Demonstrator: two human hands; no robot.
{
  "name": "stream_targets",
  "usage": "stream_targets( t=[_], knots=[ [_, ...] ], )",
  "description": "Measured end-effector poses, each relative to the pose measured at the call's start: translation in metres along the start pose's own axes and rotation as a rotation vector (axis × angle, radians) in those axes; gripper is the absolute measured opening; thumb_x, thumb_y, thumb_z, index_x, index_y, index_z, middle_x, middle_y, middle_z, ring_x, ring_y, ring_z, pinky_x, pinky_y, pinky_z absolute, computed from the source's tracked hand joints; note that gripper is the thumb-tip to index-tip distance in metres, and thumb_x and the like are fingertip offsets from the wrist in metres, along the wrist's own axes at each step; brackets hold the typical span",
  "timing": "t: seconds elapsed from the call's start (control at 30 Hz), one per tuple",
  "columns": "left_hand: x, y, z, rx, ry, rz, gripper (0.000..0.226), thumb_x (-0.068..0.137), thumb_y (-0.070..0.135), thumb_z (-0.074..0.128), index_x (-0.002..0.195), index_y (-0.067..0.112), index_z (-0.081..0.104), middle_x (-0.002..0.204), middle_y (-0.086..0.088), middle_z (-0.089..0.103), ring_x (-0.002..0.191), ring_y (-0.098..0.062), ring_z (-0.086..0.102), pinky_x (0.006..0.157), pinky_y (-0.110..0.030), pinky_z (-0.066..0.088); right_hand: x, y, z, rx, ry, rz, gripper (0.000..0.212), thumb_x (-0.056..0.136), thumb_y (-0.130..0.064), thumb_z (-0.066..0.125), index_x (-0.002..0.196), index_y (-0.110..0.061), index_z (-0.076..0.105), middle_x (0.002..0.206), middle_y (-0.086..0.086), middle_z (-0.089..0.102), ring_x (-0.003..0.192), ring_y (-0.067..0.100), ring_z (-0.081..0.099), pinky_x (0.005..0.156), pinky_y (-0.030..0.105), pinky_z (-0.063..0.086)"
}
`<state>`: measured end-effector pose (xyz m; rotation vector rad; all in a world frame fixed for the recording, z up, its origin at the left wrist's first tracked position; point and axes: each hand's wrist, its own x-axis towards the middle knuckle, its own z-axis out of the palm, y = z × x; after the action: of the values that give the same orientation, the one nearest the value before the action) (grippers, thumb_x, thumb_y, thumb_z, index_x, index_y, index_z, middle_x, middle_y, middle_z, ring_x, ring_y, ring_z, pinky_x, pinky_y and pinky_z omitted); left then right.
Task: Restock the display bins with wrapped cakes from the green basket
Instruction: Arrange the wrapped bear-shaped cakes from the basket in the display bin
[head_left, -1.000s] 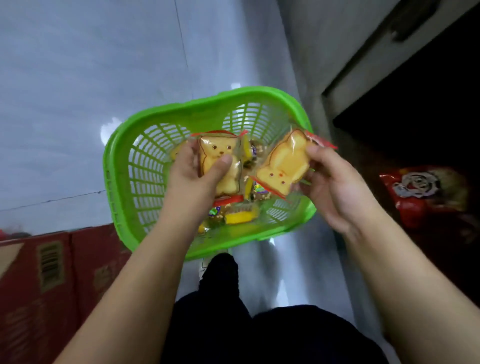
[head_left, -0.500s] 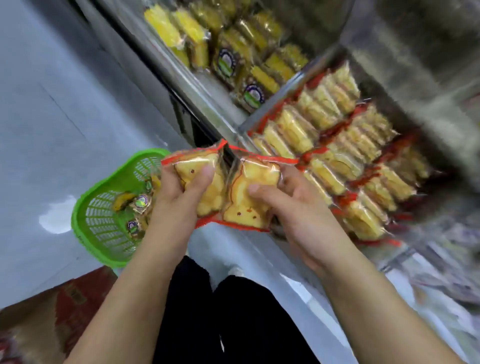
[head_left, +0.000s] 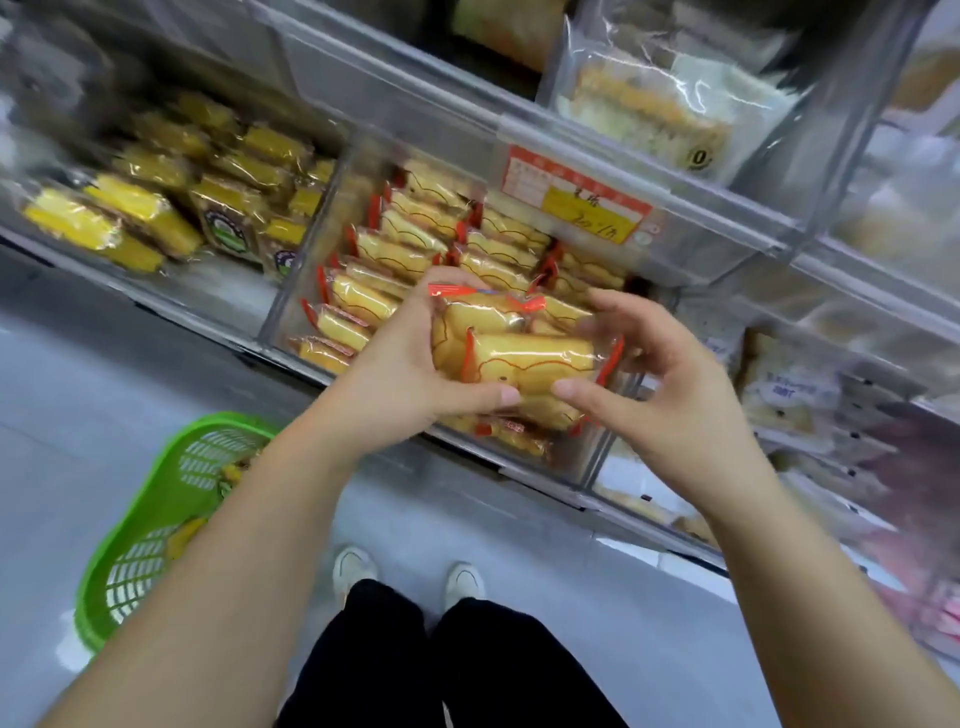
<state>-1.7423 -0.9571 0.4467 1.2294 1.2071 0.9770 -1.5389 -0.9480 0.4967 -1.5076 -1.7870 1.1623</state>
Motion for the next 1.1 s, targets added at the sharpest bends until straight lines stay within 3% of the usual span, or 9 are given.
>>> stream_targets(
  t=[0.13,0.2,0.3,0.4,0.6,0.73,0.87,0.97,1.1],
  knots=[
    [0.022,-0.003,0.004,0.21,-0.185,-0.014,0.073,0.054,0.035,0.088,0.108,0.049,0.041,0.096,0.023,0.065,0.088,0.003,0.064,0.074,-0.014,0.051,0.008,0.01,0.0,-0.453,-0.093,-0.052,0.059,0.074,-0.032,0.075,0.126,-0.035,0.049,0.095,-0.017,0.06,0.084,-0.002,0.051,0.069,0.002,0.036],
    [0.028,-0.009,0.003,0.2,-0.188,-0.078,0.079,0.046,0.049,0.086,0.11,0.05,0.041,0.101,0.019,0.065,0.093,0.003,0.063,0.086,-0.024,0.051,0.01,0.016,0.001,-0.57,-0.122,-0.016,0.055,0.077,-0.031,0.073,0.127,-0.03,0.052,0.101,-0.01,0.064,0.085,0.007,0.055,0.069,0.015,0.041],
    [0.033,-0.024,-0.006,0.113,-0.003,-0.21,0.104,0.04,0.074,0.074,0.13,0.038,0.037,0.125,0.015,0.058,0.116,-0.004,0.054,0.102,-0.038,0.042,0.005,0.026,0.011,-0.759,-0.176,-0.013,0.041,0.082,-0.029,0.067,0.121,-0.025,0.057,0.114,0.0,0.064,0.103,0.022,0.059,0.081,0.031,0.046],
    [0.031,-0.035,-0.014,0.028,0.121,-0.315,0.12,0.044,0.079,0.068,0.144,0.034,0.02,0.148,0.006,0.038,0.133,-0.014,0.038,0.11,-0.045,0.032,0.001,0.038,0.028,-0.906,-0.17,-0.042,0.03,0.086,-0.03,0.059,0.114,-0.021,0.056,0.111,0.002,0.061,0.098,0.026,0.059,0.078,0.034,0.042],
    [0.021,-0.04,-0.016,-0.156,0.202,-0.304,0.078,0.066,0.045,0.066,0.134,0.018,0.039,0.125,0.004,0.06,0.116,-0.015,0.056,0.103,-0.042,0.042,0.011,0.055,0.054,-1.236,-0.155,-0.11,0.017,0.072,-0.017,0.069,0.088,-0.014,0.062,0.086,0.004,0.064,0.083,0.024,0.058,0.069,0.029,0.034],
    [0.008,-0.036,-0.012,-0.135,0.151,-0.247,0.023,0.079,0.026,0.065,0.1,0.031,0.059,0.089,0.018,0.072,0.085,-0.001,0.068,0.069,-0.014,0.052,0.02,0.059,0.058,-1.211,-0.242,-0.116,0.02,0.079,-0.017,0.064,0.093,-0.013,0.051,0.084,0.005,0.059,0.072,0.026,0.058,0.061,0.027,0.028],
    [0.0,-0.03,-0.005,-0.144,0.09,-0.229,0.022,0.082,0.018,0.067,0.094,0.037,0.063,0.084,0.011,0.072,0.078,-0.006,0.067,0.064,-0.019,0.052,0.025,0.061,0.053,-1.166,-0.221,-0.068,0.027,0.081,-0.023,0.065,0.098,-0.015,0.046,0.073,0.004,0.06,0.062,0.029,0.05,0.044,0.026,0.017],
    [0.003,-0.028,0.003,-0.246,0.099,-0.288,0.023,0.083,0.009,0.064,0.095,0.027,0.058,0.091,0.001,0.067,0.085,-0.015,0.065,0.082,-0.036,0.055,0.026,0.057,0.049,-1.127,-0.208,-0.048,0.026,0.083,-0.023,0.063,0.103,-0.016,0.049,0.081,0.007,0.064,0.075,0.032,0.06,0.051,0.029,0.029],
    [0.01,-0.028,0.015,-0.33,0.059,-0.417,0.022,0.083,0.0,0.062,0.097,0.013,0.05,0.1,-0.012,0.066,0.091,-0.024,0.067,0.083,-0.035,0.056,0.026,0.048,0.035,-0.836,-0.225,0.048,0.031,0.085,-0.007,0.05,0.114,-0.019,0.052,0.085,0.009,0.063,0.084,0.032,0.061,0.06,0.032,0.044]
  ],
)
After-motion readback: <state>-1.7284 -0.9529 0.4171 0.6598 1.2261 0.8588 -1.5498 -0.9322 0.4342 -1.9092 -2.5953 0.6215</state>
